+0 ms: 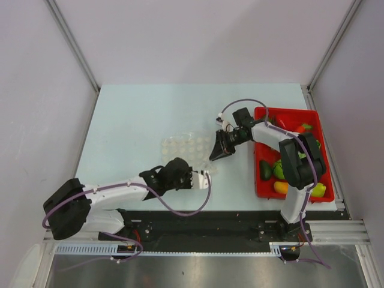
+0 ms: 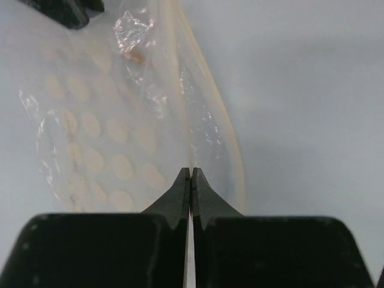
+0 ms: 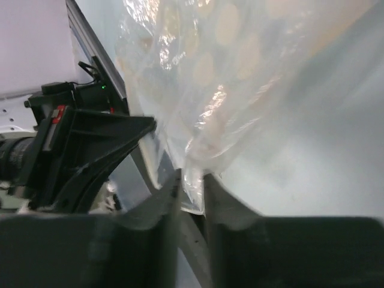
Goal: Place the food in the zip-top bag and seal the zipper
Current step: Open the zipper of the food storage bag at the center of the board.
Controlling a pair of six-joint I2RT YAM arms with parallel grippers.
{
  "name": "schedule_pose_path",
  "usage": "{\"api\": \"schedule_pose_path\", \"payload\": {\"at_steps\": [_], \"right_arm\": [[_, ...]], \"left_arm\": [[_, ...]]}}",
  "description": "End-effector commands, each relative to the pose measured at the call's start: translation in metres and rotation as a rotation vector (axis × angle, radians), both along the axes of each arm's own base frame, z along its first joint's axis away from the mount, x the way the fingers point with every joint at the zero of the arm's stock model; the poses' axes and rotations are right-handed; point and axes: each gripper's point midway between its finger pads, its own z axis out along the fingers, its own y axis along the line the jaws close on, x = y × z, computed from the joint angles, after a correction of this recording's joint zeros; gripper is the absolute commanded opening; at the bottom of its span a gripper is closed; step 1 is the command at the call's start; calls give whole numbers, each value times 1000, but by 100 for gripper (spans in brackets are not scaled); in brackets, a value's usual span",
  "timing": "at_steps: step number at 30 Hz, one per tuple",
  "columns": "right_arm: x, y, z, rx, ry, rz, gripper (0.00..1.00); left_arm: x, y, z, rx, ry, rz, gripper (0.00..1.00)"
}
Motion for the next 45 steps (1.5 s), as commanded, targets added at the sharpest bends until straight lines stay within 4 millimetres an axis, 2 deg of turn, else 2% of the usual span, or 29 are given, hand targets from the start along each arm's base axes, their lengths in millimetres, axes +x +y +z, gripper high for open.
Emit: {"api": "schedule_pose_path", "payload": {"at_steps": [1,2,3,4,5,6,8,10,11,12,14,18,21,22,24,25,29,32,34,36,37,39,41,42,45], "right_arm": [[62,-4,43,29,-189,-59,44],[79,-19,53,35,-208,-109,74],[95,-24,73,57,-267,-132,84],[105,-32,81,61,-293,-161,93],[113,-40,89,62,-317,-188,99],[124,-55,104,70,-365,-229,100],[130,-69,116,68,-406,-273,100],[122,-79,123,61,-423,-310,100],[120,-78,128,73,-437,-323,100],[106,-78,126,78,-433,-334,100],[102,-75,130,96,-482,-361,100],[76,-53,138,147,-492,-361,99],[68,-39,141,145,-501,-338,96],[63,-28,139,153,-490,-314,92],[67,-20,143,157,-496,-313,87],[66,-14,143,162,-496,-301,77],[72,-6,143,149,-482,-285,56],[64,-8,141,147,-462,-251,37],[55,-10,134,136,-438,-224,16],[54,-14,129,116,-455,-197,5],[52,-17,125,95,-443,-188,0],[57,-23,118,57,-457,-178,0],[64,-25,124,55,-459,-191,24],[66,-23,129,66,-442,-210,47],[74,-8,146,117,-462,-237,74]], "left_arm": [[10,-13,29,-143,225,205,0],[14,-19,39,-196,285,262,0],[15,-17,39,-205,331,300,0],[26,-12,37,-224,368,362,0],[32,-16,46,-279,410,429,0],[37,-15,47,-302,442,467,0],[49,-16,56,-369,515,575,0],[59,-22,72,-450,595,663,0],[62,-24,79,-476,617,689,0],[65,-25,85,-496,629,714,0],[72,-35,108,-560,673,772,0],[86,-44,147,-678,715,882,0],[86,-47,155,-685,759,917,0],[86,-50,163,-706,776,917,0],[83,-53,170,-724,811,919,0],[82,-54,171,-728,820,923,0],[82,-46,178,-756,823,947,0],[86,-29,181,-789,814,990,0],[90,-14,180,-812,820,1037,0],[95,1,176,-828,823,1085,0],[93,4,181,-843,835,1074,0],[93,9,182,-849,842,1068,0],[88,2,191,-871,865,1008,0],[88,-1,190,-884,889,1013,0],[91,-13,190,-922,967,1015,0]]}}
